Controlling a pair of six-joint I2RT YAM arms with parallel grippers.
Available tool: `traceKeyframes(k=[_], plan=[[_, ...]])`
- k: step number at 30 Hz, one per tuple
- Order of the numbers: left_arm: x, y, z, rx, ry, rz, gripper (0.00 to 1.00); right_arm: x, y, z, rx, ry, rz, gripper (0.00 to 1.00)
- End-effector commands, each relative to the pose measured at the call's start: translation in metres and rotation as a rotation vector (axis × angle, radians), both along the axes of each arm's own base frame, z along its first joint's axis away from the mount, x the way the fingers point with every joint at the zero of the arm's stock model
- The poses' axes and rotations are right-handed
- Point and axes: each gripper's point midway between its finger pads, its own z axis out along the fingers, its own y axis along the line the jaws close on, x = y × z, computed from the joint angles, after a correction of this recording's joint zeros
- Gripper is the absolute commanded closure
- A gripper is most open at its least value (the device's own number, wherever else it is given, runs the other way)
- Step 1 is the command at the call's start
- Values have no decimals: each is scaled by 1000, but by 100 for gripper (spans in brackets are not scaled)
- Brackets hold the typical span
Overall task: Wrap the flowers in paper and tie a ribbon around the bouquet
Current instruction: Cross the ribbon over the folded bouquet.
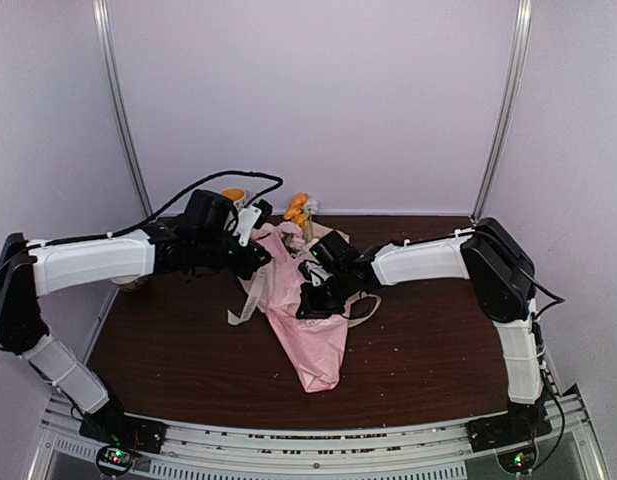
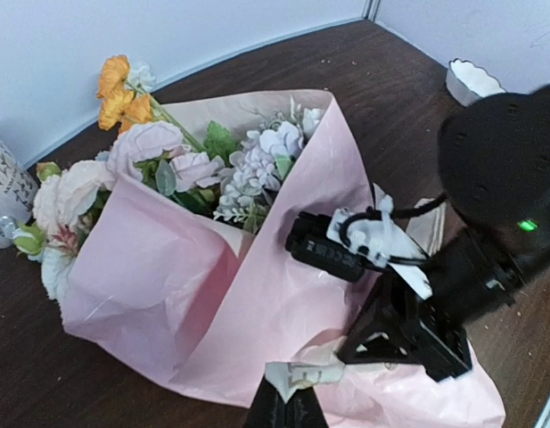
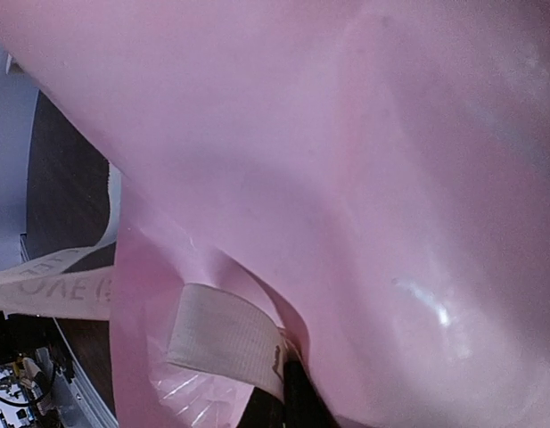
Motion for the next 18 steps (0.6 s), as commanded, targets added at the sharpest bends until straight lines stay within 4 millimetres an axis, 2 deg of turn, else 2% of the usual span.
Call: traceKeyframes(k=[1,4,6,9,13,18], plan=[[29,-28,-43,15,139,7,100,0,-6,14,16,-7,-34,100],[30,-52,-63,-44,222,-47,100,0,-8,29,36,-33,-40,100],[37,-48,-78,-40,262,-4,100,-2,-12,41,47,-55,-49,100],[36,-43,-98,-63,322,13,100,-5,-19,68,99,-93,-78,100],[31,-45,-124,-42,380,0,100,-3,-22,113,153,-166,-87,100],[27,-45,-139,-40,417,-4,100,2,-21,173,222,-276,-70,100]])
